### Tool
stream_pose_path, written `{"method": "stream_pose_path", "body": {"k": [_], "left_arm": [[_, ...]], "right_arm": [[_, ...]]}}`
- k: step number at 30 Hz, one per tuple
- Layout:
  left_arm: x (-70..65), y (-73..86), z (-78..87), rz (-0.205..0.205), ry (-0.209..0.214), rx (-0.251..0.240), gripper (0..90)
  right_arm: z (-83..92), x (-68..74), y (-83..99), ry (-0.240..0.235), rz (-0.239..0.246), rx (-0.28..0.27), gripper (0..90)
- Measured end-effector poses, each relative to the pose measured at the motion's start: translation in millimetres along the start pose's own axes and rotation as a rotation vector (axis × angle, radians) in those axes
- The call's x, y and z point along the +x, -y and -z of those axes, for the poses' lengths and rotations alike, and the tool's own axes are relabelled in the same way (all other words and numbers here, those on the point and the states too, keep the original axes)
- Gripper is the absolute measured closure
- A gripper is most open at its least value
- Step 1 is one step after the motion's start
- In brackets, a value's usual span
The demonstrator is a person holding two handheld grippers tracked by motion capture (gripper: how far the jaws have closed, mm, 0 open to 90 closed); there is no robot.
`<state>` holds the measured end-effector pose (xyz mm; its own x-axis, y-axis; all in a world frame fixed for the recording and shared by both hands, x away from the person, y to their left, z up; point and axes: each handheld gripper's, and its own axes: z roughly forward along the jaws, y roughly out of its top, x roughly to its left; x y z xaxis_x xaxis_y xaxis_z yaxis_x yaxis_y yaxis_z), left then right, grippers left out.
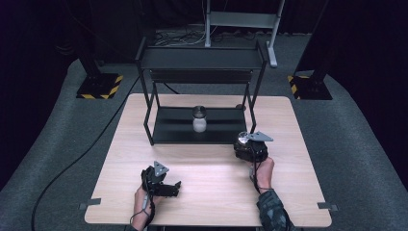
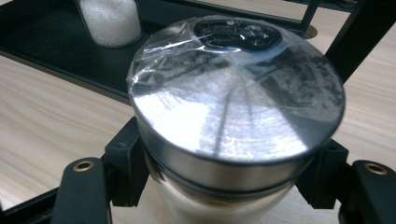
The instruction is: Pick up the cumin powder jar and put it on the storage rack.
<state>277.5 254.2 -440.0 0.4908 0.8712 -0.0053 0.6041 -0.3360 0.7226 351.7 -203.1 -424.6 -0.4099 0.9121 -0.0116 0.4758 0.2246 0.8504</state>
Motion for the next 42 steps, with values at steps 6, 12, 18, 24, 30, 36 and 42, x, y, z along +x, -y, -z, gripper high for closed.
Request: {"method": "stream_pose_path", "body": {"k": [6,12,18,24,30,36,42], "left_arm": [[-0.2,0.0,0.0,0.002,-0.003,0.000,0.0],[-0.4,0.1,0.0,0.001,-0.003,-0.001,0.1],[-0.5,0.1,0.0,0.001,-0.004,-0.001,0.1],[-0.6,0.2,0.0,0.000,-0.003,-0.001,0.1],[-0.6,0.2,0.0,-0.001,-0.002,-0.001,0.1],[-0.5,0.1,0.0,-0.001,-0.002,-0.001,0.1],[-0.5,0.2,0.0,-0.002,-0.001,-0.001,0.2]], "right_arm": [[0.4,-1.6,-1.4,-0.010,0.009,0.005,30.5],[2.3,-2.0,-2.7,-0.018,0.019,0.008,30.5],[7.9,-3.0,-4.4,-0.024,0.022,-0.002,30.5],[13.1,-4.0,-7.1,-0.033,0.026,-0.015,30.6],[18.3,-3.7,-10.8,-0.034,0.031,-0.027,30.5],[21.3,-3.2,-15.1,-0.036,0.042,-0.027,30.5],[22.0,-2.2,-19.2,-0.039,0.053,-0.027,30.5]]}}
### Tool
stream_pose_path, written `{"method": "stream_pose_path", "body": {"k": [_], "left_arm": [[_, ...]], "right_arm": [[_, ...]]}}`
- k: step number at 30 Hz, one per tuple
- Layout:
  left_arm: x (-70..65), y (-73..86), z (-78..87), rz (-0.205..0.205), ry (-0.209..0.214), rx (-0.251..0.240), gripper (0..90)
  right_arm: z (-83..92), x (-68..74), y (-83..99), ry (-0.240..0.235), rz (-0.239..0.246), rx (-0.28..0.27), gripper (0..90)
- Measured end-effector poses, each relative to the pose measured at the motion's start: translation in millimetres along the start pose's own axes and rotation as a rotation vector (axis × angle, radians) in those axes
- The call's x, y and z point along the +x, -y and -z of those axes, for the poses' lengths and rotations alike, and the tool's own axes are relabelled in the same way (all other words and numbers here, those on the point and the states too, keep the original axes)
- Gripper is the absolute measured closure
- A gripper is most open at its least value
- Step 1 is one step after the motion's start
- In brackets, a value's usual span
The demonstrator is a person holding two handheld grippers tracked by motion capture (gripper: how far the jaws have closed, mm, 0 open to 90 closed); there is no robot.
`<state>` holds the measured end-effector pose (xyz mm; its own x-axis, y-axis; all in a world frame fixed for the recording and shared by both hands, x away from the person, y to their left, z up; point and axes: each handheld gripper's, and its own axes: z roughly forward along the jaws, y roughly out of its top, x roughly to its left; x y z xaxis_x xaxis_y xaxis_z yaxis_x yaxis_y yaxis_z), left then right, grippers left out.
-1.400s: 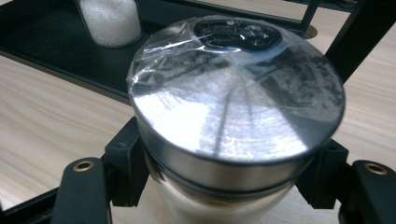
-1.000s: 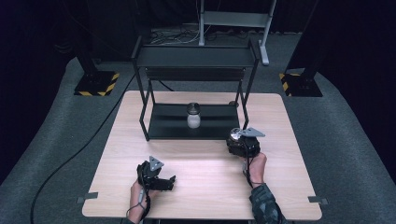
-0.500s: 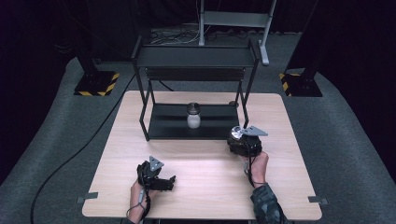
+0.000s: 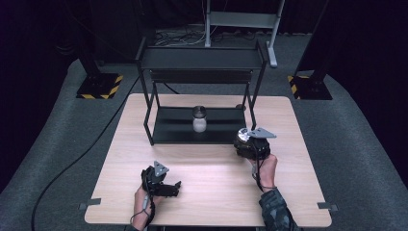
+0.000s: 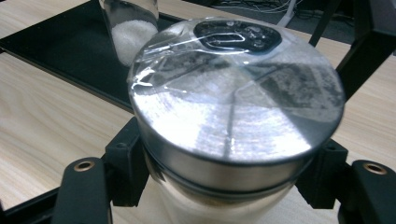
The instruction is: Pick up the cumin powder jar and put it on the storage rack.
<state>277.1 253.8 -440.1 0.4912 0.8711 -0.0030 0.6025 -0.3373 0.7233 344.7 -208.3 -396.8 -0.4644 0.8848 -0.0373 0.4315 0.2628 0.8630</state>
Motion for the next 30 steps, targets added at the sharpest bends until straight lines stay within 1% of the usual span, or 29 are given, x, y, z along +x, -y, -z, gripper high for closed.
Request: {"method": "stream_pose_path", "body": {"k": [13,30], "left_arm": [[0.0,-0.1,0.1,-0.002,0.000,0.000,0.2],[0.2,-0.1,0.0,-0.002,0.001,0.000,0.2]], "right_arm": [[-2.2,2.5,-11.4,-0.009,0.022,-0.001,30.5],[-10.4,4.4,-26.9,-0.026,0.044,-0.003,30.5]]}}
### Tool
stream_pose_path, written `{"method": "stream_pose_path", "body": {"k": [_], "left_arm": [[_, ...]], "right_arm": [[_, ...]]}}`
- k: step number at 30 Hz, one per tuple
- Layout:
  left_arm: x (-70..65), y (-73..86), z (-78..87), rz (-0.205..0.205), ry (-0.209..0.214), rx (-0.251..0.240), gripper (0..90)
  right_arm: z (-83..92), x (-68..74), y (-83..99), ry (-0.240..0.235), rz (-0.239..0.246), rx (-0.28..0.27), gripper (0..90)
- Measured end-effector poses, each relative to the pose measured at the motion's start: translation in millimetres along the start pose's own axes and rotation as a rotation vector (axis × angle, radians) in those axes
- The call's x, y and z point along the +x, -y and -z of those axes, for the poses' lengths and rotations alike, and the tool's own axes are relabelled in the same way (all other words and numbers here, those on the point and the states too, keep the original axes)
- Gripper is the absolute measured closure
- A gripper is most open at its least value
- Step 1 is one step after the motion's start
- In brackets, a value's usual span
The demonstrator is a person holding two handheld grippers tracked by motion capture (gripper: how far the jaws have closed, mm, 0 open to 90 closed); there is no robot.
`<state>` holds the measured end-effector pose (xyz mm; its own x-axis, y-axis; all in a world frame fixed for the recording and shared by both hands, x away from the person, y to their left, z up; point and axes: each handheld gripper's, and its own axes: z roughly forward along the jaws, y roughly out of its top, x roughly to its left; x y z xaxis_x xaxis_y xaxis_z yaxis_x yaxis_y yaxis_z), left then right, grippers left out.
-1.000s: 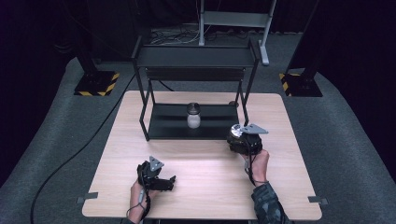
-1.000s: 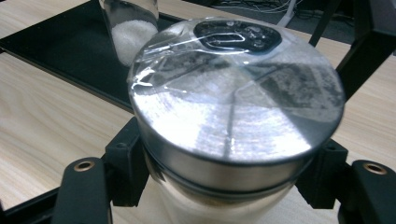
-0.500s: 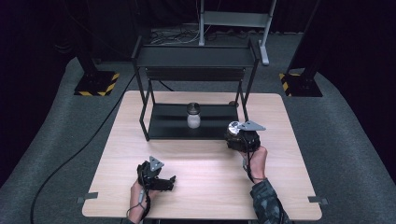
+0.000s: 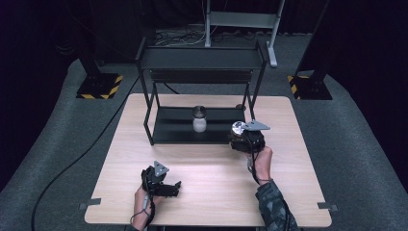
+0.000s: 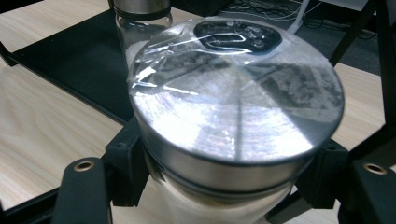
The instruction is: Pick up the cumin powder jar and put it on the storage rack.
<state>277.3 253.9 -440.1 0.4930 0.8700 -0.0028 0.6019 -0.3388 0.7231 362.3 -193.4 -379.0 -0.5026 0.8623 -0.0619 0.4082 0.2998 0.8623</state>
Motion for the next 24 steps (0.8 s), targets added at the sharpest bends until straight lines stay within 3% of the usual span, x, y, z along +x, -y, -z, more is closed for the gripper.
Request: {"method": "stream_pose_path", "body": {"k": [24], "left_arm": [[0.2,-0.1,0.0,0.000,0.001,0.001,0.2]], "right_arm": [[-13.1,-1.3,-21.5,-0.007,0.033,0.011,30.5]]}}
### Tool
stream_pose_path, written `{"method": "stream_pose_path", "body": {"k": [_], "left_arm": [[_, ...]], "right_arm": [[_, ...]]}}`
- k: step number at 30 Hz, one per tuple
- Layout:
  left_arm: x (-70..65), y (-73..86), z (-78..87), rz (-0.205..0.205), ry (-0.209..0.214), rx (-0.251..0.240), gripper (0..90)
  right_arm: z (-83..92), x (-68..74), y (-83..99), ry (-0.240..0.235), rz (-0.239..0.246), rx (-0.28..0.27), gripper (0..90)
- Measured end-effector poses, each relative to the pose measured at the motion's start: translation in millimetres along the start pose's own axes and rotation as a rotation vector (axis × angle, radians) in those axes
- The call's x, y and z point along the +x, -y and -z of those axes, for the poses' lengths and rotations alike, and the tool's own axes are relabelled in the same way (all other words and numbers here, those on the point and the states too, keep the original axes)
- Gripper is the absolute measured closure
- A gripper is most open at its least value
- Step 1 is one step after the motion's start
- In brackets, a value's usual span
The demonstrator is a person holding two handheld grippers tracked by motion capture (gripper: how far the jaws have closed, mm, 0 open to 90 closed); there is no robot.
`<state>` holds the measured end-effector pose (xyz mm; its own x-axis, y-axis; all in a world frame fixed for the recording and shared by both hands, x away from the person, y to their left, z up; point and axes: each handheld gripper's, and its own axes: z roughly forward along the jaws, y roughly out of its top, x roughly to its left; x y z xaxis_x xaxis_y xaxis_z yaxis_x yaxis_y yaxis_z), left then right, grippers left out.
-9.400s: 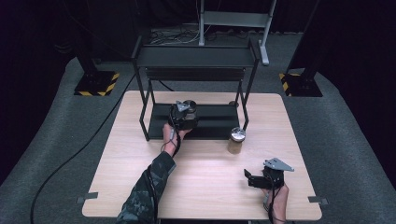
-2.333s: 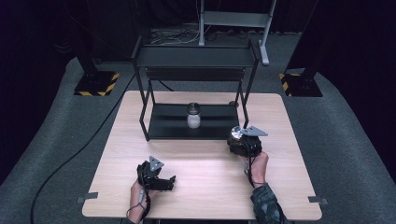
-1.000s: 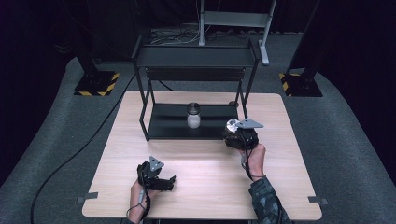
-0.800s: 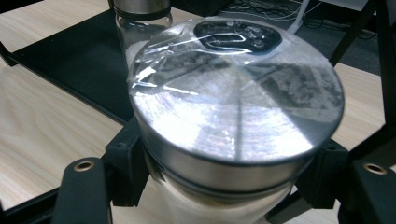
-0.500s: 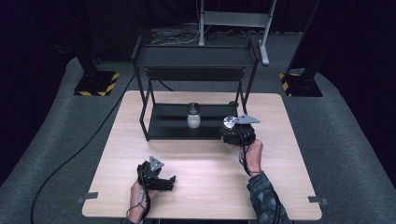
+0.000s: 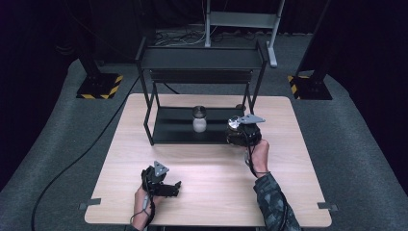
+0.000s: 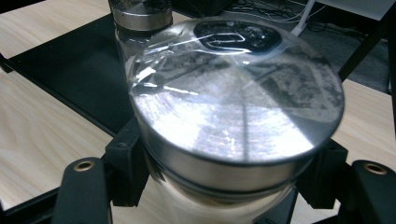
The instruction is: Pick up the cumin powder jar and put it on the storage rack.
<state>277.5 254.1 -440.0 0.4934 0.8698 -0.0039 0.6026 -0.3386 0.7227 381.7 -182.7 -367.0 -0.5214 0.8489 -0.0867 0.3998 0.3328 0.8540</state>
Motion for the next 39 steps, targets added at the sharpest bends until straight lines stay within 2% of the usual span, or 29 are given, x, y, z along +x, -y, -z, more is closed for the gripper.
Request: {"method": "stream_pose_path", "body": {"k": [26,39], "left_arm": [[-0.2,0.1,0.1,-0.003,0.000,0.000,0.3],[-0.2,0.2,0.1,-0.003,0.000,-0.001,0.3]], "right_arm": [[-14.1,-1.4,-20.1,0.003,0.035,0.015,30.5],[-25.4,-2.3,-25.9,-0.001,0.036,0.024,30.5]]}}
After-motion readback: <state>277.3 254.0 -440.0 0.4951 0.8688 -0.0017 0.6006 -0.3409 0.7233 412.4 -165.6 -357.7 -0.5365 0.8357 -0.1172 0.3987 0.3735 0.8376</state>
